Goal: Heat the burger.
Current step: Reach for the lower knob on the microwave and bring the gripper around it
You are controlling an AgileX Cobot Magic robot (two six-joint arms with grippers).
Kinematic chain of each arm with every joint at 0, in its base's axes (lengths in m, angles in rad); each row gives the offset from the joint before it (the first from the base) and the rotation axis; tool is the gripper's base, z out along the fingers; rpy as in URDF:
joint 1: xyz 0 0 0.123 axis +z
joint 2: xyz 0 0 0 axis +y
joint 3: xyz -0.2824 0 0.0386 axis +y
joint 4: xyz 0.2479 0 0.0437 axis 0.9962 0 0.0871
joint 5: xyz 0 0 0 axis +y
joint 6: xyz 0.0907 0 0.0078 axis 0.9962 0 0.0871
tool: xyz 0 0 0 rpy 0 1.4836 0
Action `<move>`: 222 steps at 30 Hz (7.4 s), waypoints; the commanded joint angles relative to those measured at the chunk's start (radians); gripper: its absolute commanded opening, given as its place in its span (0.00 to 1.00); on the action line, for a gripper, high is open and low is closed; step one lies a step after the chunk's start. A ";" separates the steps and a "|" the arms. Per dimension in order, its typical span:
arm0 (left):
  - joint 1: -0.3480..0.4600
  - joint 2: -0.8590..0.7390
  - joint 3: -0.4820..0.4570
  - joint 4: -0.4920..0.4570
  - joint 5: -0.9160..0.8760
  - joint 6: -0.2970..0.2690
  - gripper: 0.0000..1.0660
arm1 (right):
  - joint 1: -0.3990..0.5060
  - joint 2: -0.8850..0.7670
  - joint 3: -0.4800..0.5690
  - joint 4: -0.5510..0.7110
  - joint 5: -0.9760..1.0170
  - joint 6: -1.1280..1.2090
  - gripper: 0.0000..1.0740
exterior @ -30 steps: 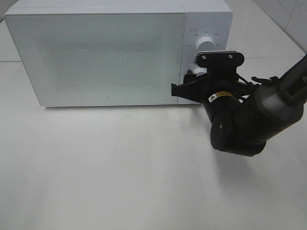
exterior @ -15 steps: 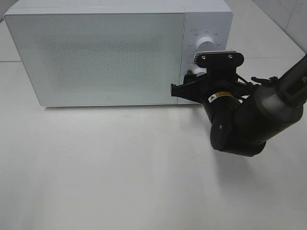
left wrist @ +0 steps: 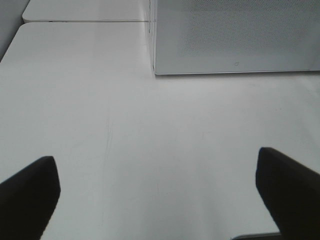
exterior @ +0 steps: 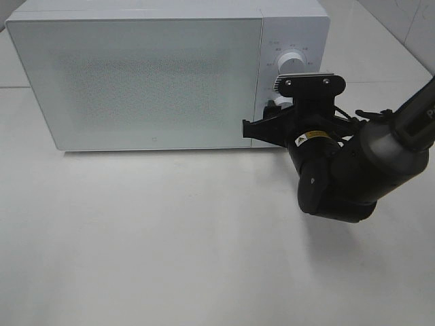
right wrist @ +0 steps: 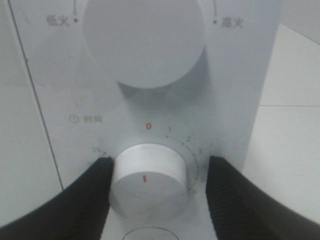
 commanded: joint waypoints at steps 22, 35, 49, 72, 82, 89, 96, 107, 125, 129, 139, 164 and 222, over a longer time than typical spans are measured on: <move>0.002 -0.023 -0.001 -0.003 0.002 -0.005 0.94 | -0.006 -0.003 -0.015 -0.033 -0.024 -0.062 0.00; 0.002 -0.023 -0.001 -0.003 0.002 -0.005 0.94 | -0.006 -0.003 -0.015 -0.134 -0.055 0.038 0.00; 0.002 -0.023 -0.001 -0.003 0.002 -0.005 0.94 | -0.006 -0.003 -0.015 -0.278 -0.167 0.369 0.00; 0.002 -0.023 -0.001 -0.003 0.002 -0.005 0.94 | -0.007 -0.003 -0.017 -0.380 -0.199 0.968 0.00; 0.002 -0.023 -0.001 -0.003 0.002 -0.005 0.94 | -0.007 -0.003 -0.017 -0.380 -0.199 1.200 0.00; 0.002 -0.023 -0.001 -0.003 0.002 -0.005 0.94 | -0.007 -0.003 -0.017 -0.378 -0.199 1.326 0.00; 0.002 -0.023 -0.001 -0.003 0.002 -0.005 0.94 | -0.007 -0.003 -0.017 -0.369 -0.199 1.278 0.00; 0.002 -0.023 -0.001 -0.003 0.002 -0.005 0.94 | -0.007 -0.003 -0.017 -0.292 -0.199 1.291 0.07; 0.002 -0.023 -0.001 -0.003 0.002 -0.005 0.94 | -0.007 -0.027 -0.017 -0.180 -0.201 1.338 0.20; 0.002 -0.023 -0.001 -0.003 0.002 -0.005 0.94 | -0.007 -0.039 -0.017 -0.124 -0.201 1.353 0.20; 0.002 -0.023 -0.001 -0.003 0.002 -0.005 0.94 | -0.007 -0.039 -0.047 -0.062 -0.201 1.437 0.21; 0.002 -0.023 -0.001 -0.003 0.002 -0.005 0.94 | -0.007 -0.039 -0.083 0.059 -0.201 1.656 0.21; 0.002 -0.023 -0.001 -0.003 0.002 -0.005 0.94 | -0.007 -0.071 -0.057 -0.055 -0.194 1.433 0.60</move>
